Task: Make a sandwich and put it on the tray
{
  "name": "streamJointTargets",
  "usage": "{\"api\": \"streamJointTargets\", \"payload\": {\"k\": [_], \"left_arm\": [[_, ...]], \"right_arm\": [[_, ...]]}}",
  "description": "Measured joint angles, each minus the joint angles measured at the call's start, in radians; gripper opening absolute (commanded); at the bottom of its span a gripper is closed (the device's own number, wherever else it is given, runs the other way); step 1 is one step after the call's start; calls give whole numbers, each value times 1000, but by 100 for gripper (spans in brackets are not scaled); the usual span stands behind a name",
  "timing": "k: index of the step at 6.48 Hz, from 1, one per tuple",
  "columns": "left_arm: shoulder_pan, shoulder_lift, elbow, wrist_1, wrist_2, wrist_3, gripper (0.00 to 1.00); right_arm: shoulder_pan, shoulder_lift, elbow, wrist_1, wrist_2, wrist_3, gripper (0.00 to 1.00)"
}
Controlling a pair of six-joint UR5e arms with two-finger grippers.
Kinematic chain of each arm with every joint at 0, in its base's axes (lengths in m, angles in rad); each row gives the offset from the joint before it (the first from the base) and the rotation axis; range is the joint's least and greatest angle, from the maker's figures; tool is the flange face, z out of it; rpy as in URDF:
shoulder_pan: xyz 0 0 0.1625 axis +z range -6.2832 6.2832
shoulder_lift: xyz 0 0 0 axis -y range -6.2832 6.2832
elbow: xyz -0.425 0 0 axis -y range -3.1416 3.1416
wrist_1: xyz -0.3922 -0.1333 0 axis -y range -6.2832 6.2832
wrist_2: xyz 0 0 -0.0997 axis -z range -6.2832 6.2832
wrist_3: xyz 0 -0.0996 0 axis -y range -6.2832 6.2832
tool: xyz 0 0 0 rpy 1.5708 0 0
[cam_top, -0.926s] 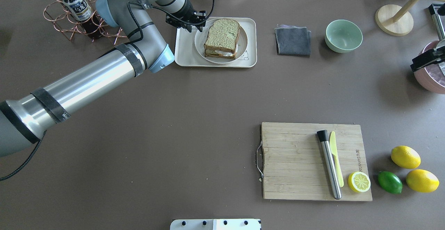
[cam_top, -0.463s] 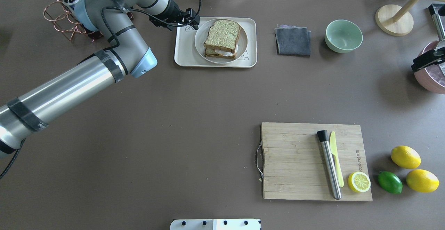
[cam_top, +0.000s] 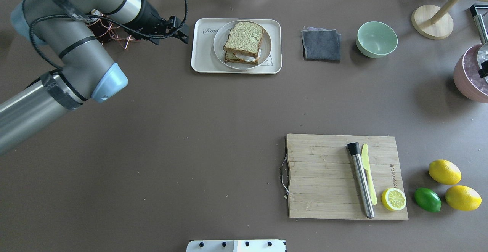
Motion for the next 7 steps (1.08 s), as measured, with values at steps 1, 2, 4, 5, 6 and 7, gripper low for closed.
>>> {"api": "streamJointTargets", "payload": {"k": [1,2,4,5,6,7], "left_arm": [[-51,59,-49,48,-28,78,98],[-103,123,-79,83,-47,191,98],[-240,274,-97,139,-87,503,98],[-310,353,-94,154,-94,644,98],[-371,430,-86,158,-97,758,98],[-427,512,-80,160,-105,856,98]], "right_arm": [[56,-32,-23,-1,13,-101,100],[114,-60,-35,-7,22,-175,100],[182,-101,-54,-9,47,-251,100],[206,-108,-77,-6,52,-309,100],[229,-114,-98,-6,60,-351,100],[243,-124,-106,-7,70,-367,100]]}}
